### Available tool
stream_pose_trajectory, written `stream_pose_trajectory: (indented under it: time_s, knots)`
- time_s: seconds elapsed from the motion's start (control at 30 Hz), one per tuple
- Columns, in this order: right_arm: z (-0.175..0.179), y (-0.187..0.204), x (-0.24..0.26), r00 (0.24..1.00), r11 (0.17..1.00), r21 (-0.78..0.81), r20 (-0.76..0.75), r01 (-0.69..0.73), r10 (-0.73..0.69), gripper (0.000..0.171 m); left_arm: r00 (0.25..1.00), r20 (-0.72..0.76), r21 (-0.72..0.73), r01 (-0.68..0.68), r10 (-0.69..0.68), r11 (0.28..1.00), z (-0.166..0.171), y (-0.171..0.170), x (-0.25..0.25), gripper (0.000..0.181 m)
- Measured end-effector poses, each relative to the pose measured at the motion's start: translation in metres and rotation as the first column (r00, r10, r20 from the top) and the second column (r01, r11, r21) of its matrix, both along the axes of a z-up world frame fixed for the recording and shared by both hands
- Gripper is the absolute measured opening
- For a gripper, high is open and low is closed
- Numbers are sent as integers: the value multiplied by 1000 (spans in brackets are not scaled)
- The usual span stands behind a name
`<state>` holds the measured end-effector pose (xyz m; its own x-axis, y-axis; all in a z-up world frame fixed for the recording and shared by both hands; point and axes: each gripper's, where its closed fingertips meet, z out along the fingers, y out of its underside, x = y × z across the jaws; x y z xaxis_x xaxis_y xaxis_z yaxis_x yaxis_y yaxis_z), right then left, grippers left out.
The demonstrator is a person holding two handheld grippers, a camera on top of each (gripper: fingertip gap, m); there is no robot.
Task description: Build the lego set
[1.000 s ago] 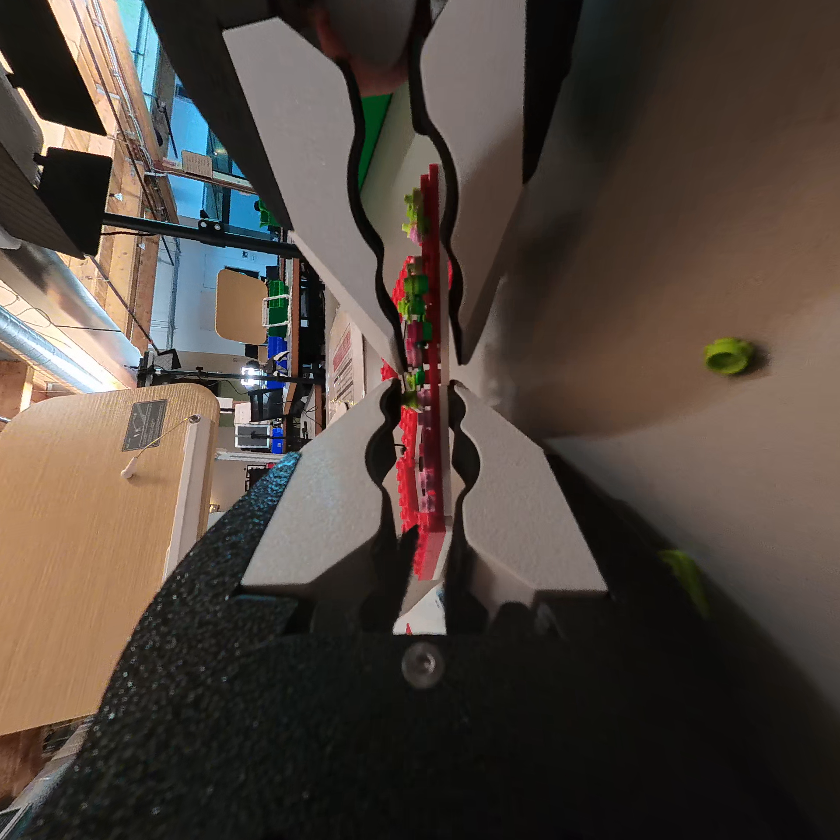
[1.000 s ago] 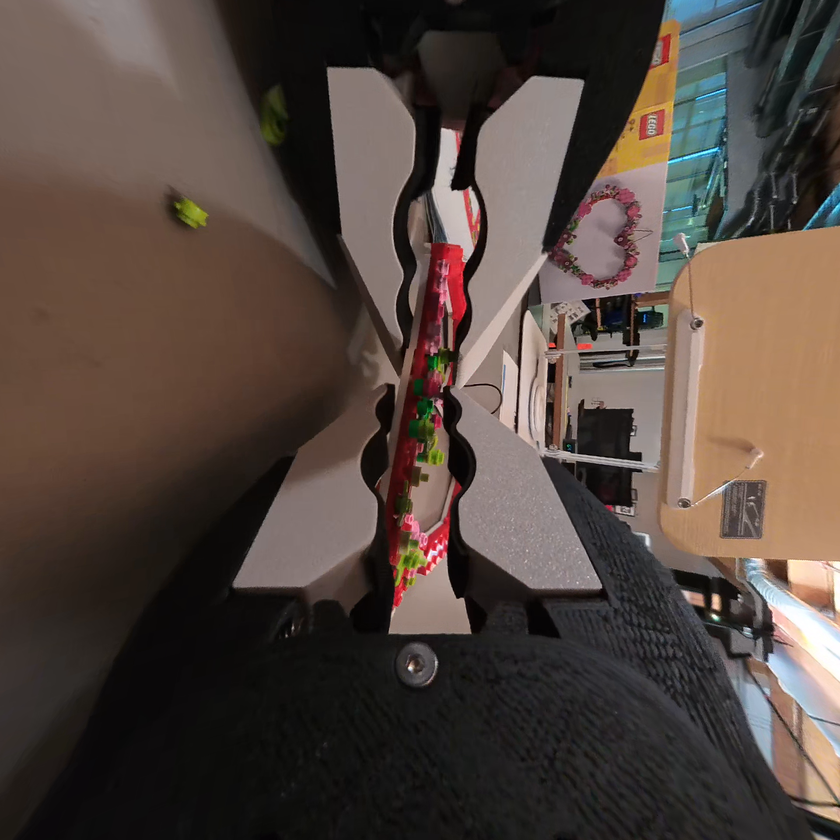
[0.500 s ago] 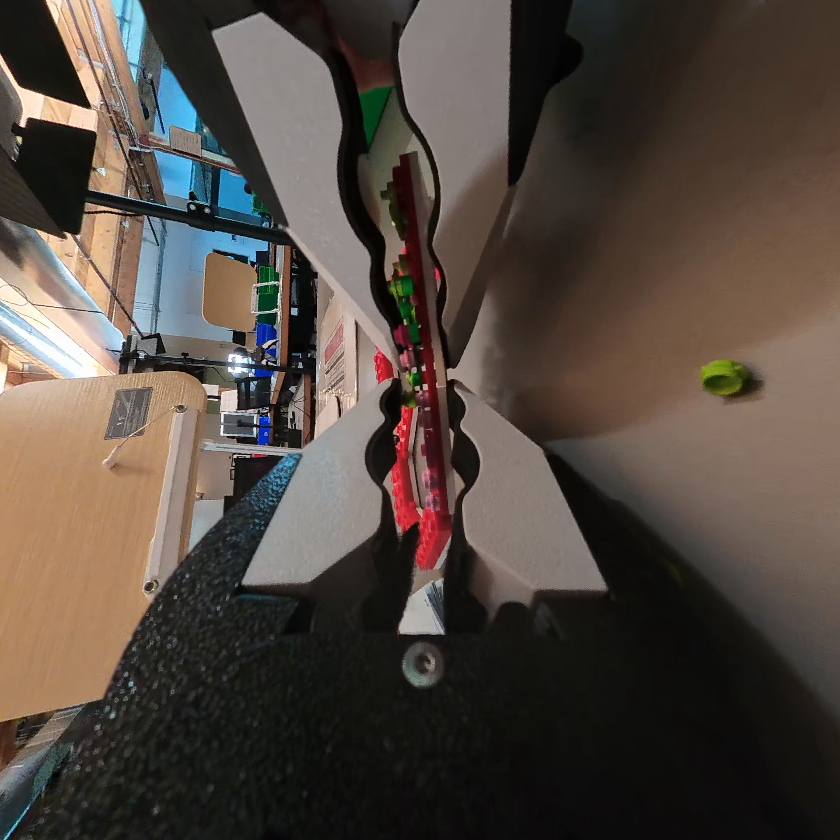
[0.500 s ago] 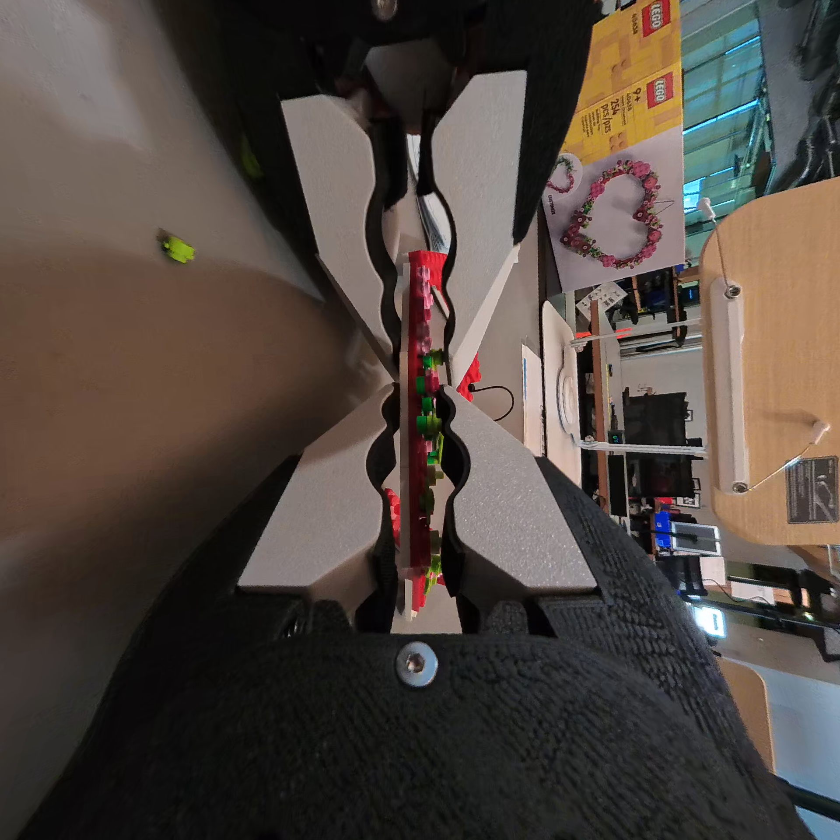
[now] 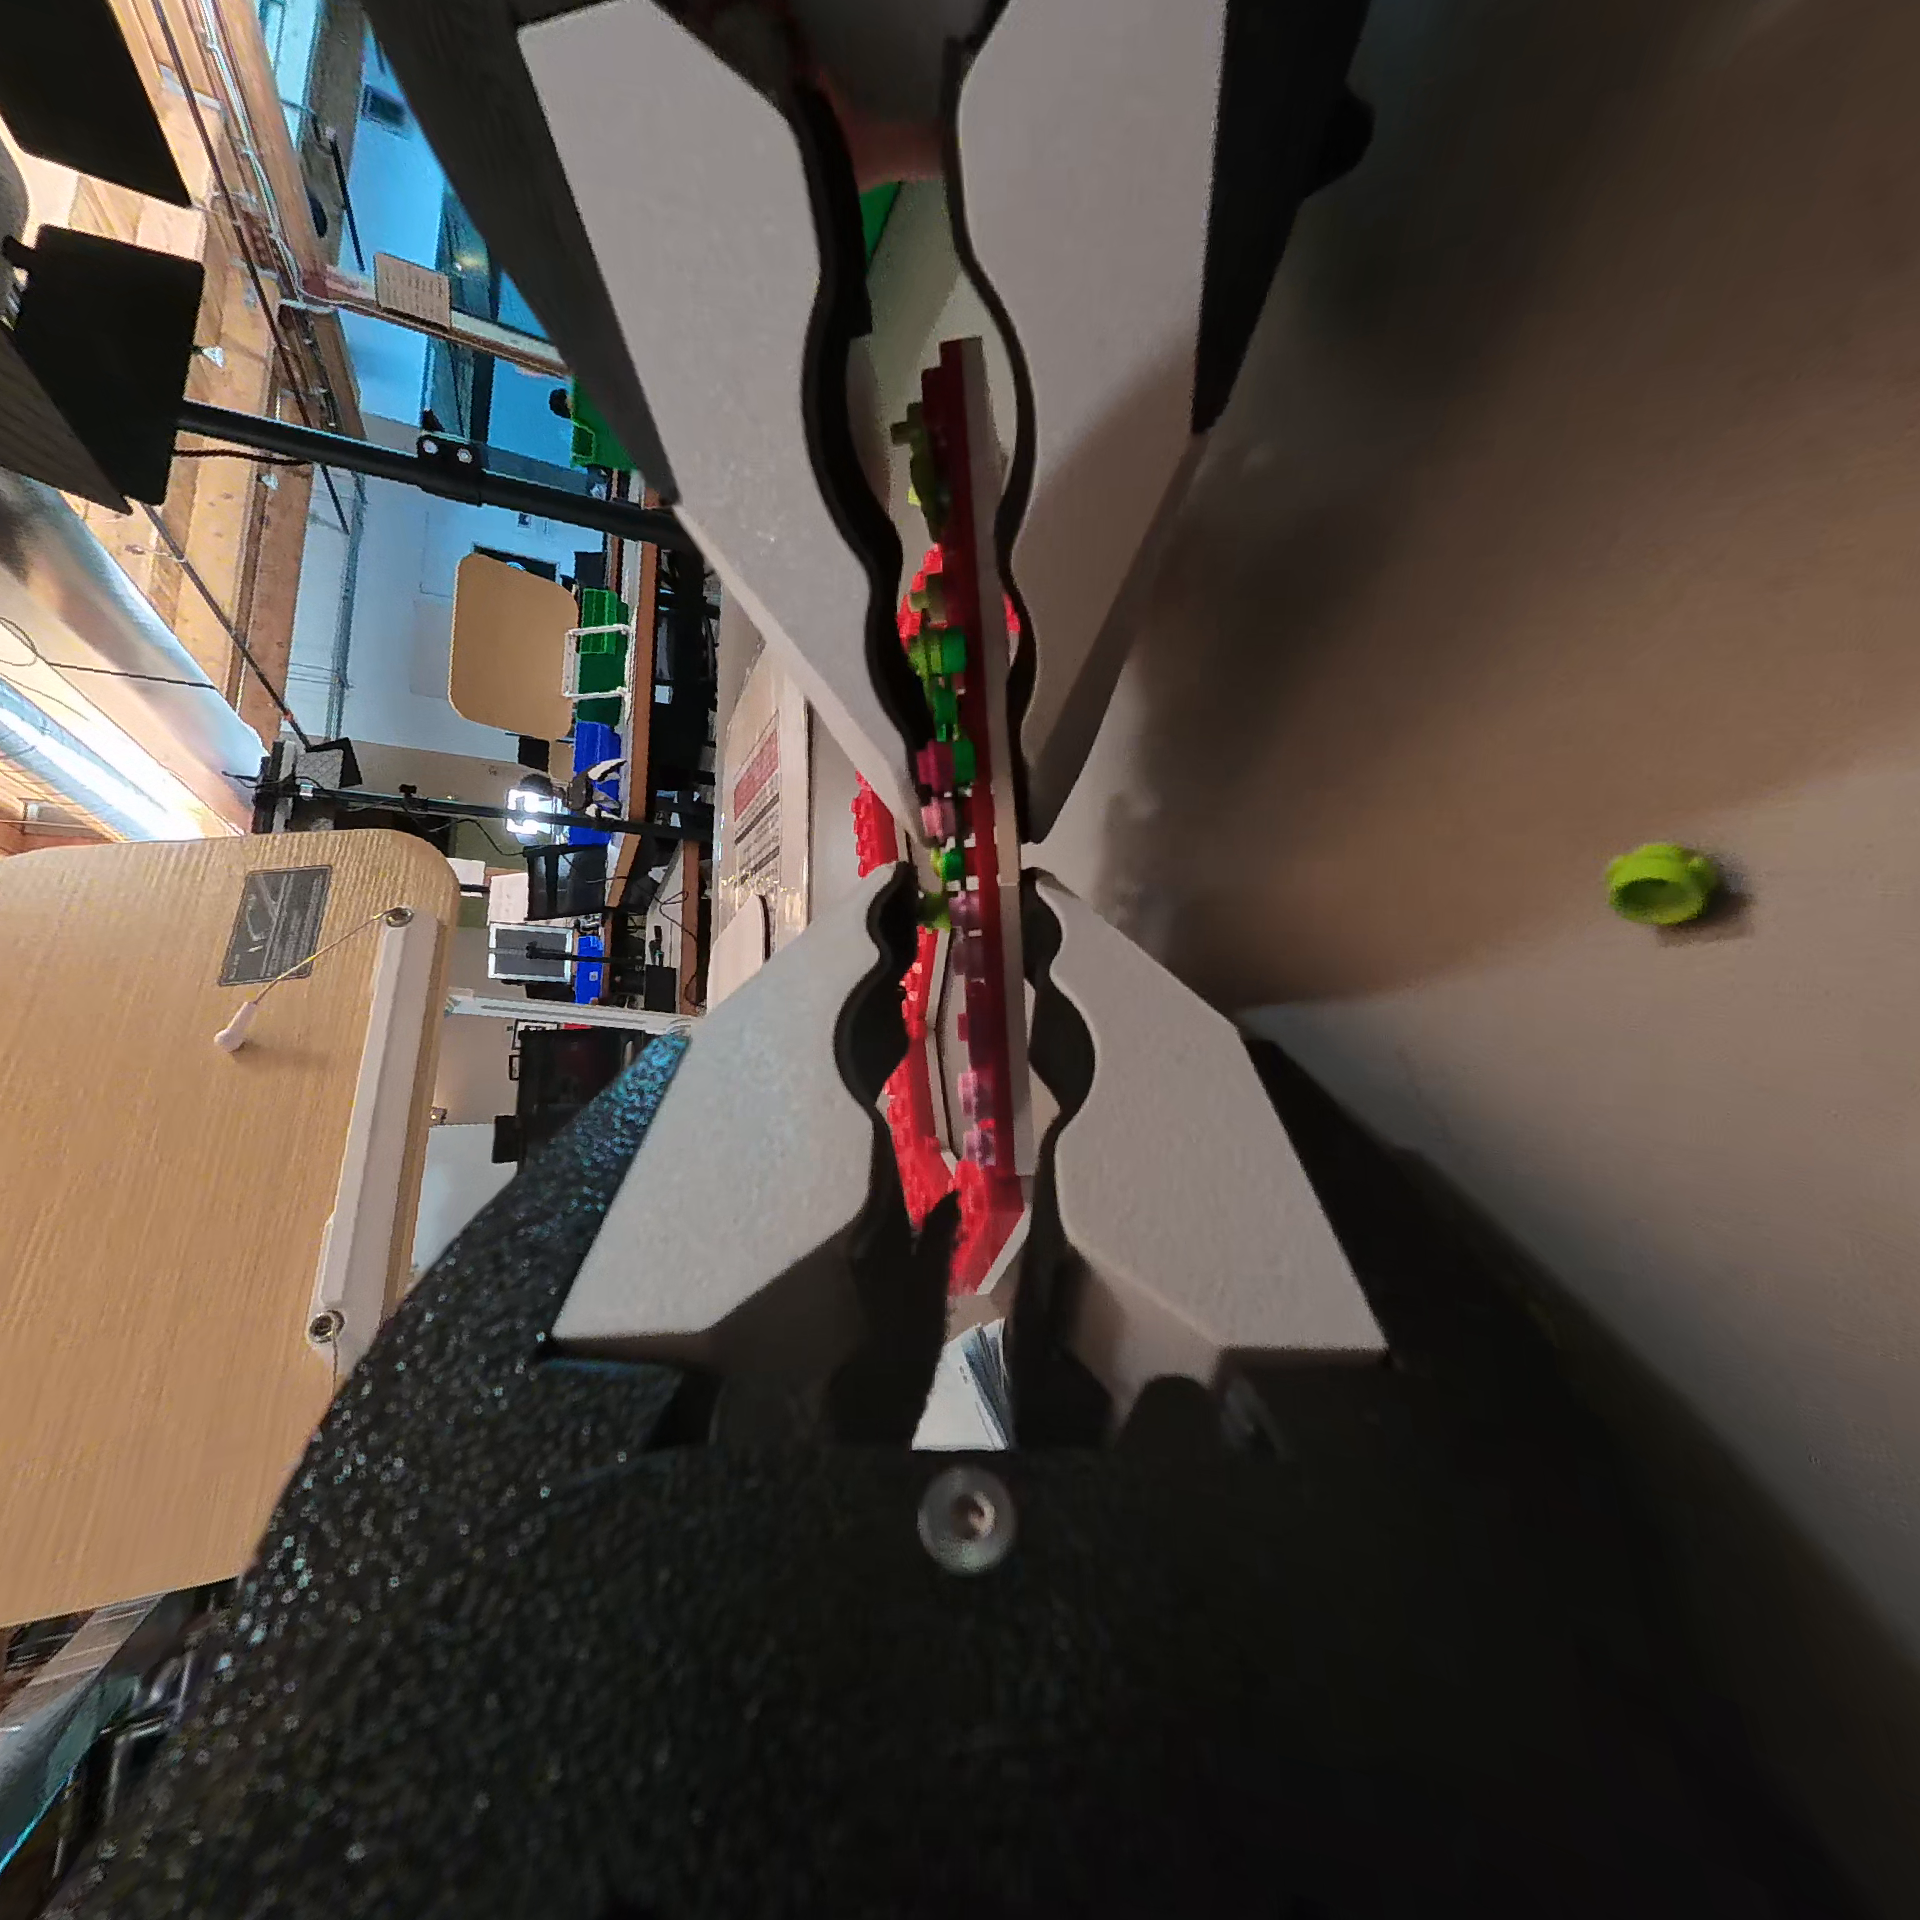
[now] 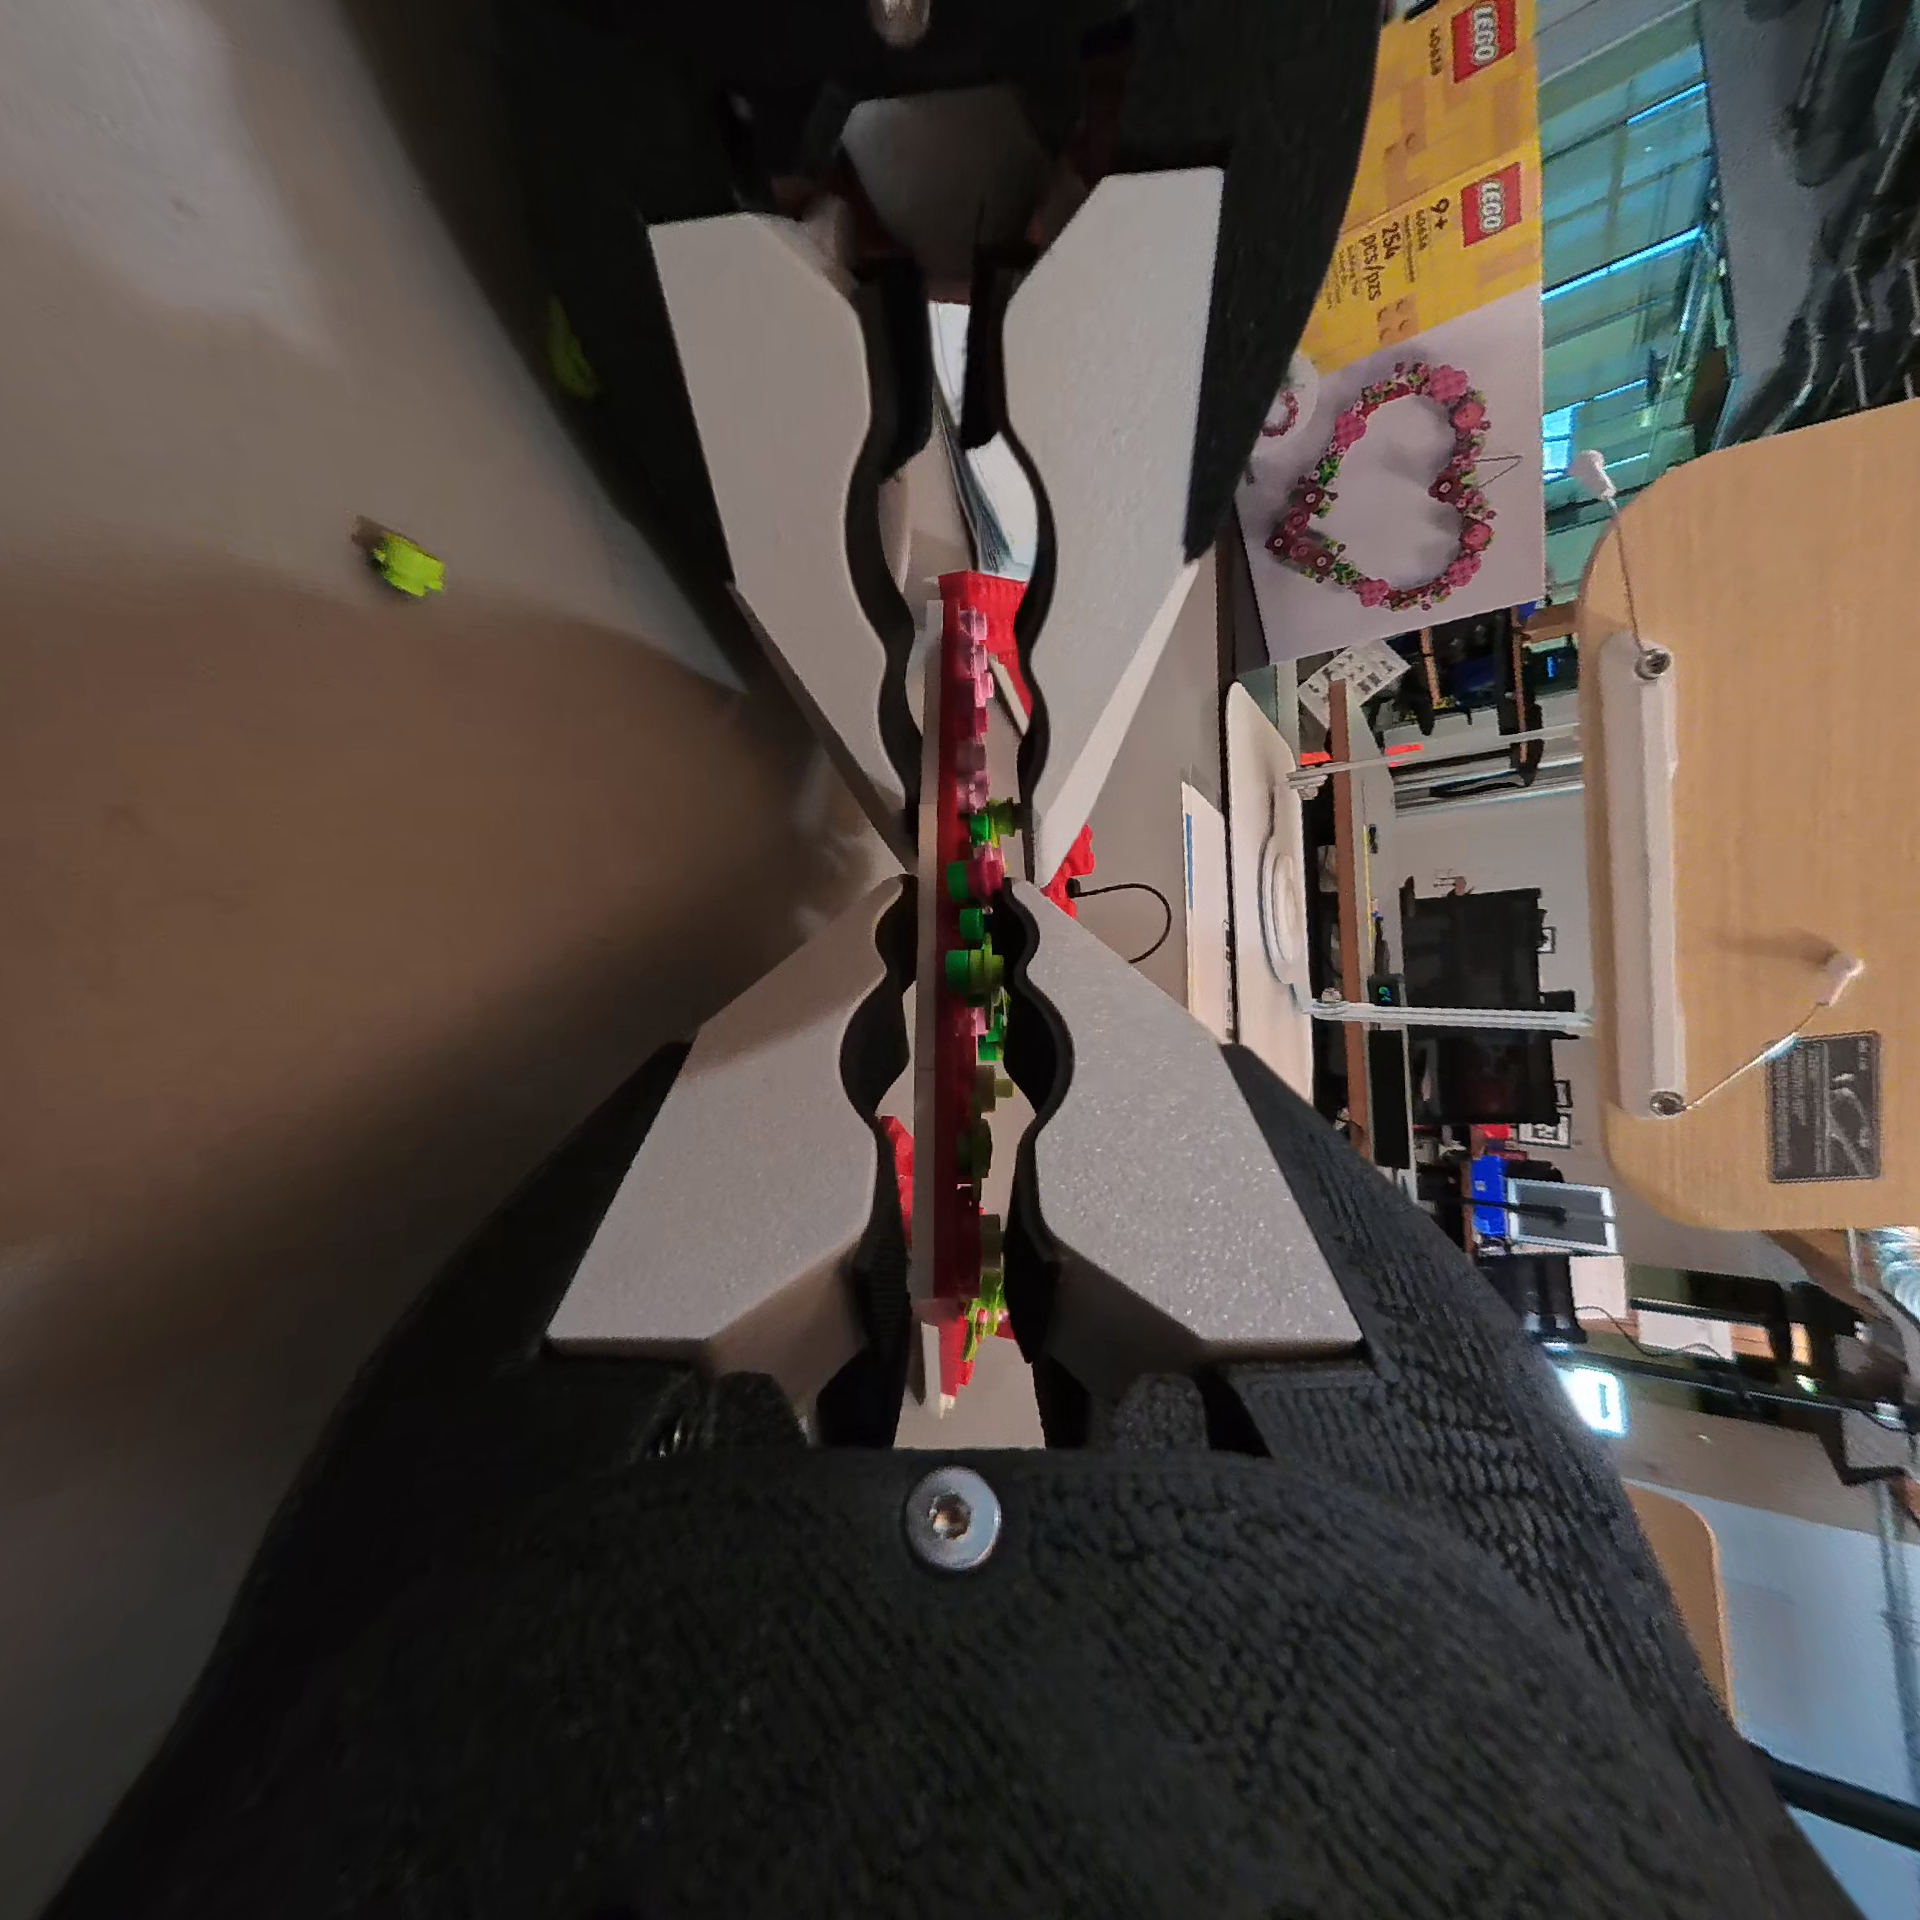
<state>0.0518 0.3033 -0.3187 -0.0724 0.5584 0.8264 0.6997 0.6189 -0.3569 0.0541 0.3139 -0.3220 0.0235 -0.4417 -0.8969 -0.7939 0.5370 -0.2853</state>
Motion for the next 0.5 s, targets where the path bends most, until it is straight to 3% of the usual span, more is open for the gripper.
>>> stream_pose_trajectory:
  time_s: [0.5]
  knots:
    - [1, -2, -1, 999, 991, 128, -8, -48, 49, 21, 1000, 11, -14, -7, 7, 1000, -2, 2, 0, 17]
